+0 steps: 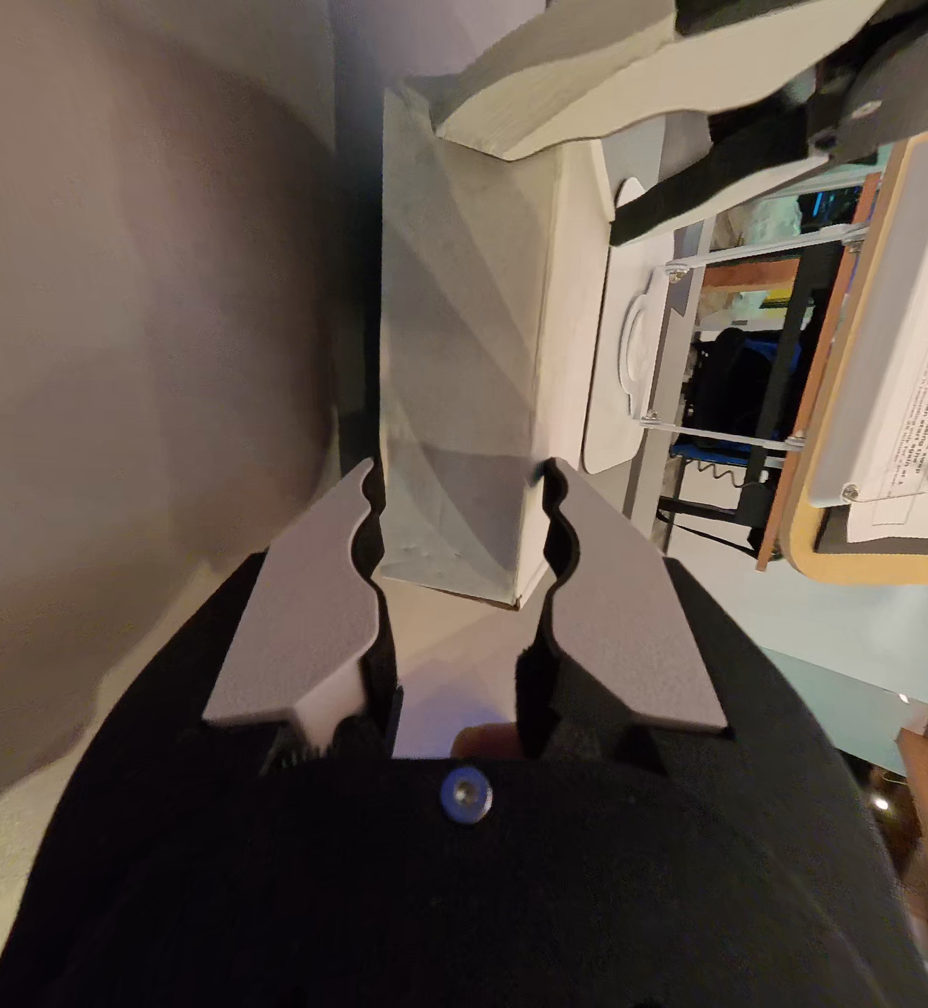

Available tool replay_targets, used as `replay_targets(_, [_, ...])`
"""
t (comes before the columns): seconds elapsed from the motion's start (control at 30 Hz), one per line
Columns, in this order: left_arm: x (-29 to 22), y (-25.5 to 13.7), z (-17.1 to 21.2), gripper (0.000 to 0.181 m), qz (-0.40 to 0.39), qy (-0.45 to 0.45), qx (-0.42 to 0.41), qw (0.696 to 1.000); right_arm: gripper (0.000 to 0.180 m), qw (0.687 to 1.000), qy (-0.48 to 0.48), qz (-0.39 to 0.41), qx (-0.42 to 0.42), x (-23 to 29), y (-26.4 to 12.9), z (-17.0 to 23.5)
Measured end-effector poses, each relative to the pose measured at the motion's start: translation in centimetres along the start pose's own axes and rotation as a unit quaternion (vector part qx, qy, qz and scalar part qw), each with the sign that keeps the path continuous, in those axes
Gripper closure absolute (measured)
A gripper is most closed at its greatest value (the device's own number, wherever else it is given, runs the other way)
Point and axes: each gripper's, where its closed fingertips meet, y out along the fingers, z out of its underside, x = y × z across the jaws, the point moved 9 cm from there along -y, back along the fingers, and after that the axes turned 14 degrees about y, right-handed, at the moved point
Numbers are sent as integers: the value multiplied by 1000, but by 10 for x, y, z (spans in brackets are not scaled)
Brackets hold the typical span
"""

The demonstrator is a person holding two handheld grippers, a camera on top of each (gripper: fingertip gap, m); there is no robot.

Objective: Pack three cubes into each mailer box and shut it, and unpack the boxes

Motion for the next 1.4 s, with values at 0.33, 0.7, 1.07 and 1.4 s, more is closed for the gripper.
replay_targets(0.33, [-19, 3, 10, 55, -45, 29, -39, 998, 123, 999, 26, -42, -12, -5, -2, 7])
replay_targets(0.7, [-24, 7, 11, 61, -74, 47, -31, 996, 125, 997, 30, -64, -2, -4, -8, 6])
replay_targets(1.07, [1, -3, 8, 61, 31, -1, -50, 998, 125, 998, -45, 45, 14, -2, 6, -1])
replay_targets(1.4, [-2, 1, 6, 61, -6, 22, -28, 999, 127, 999, 21, -32, -8, -9, 2, 4])
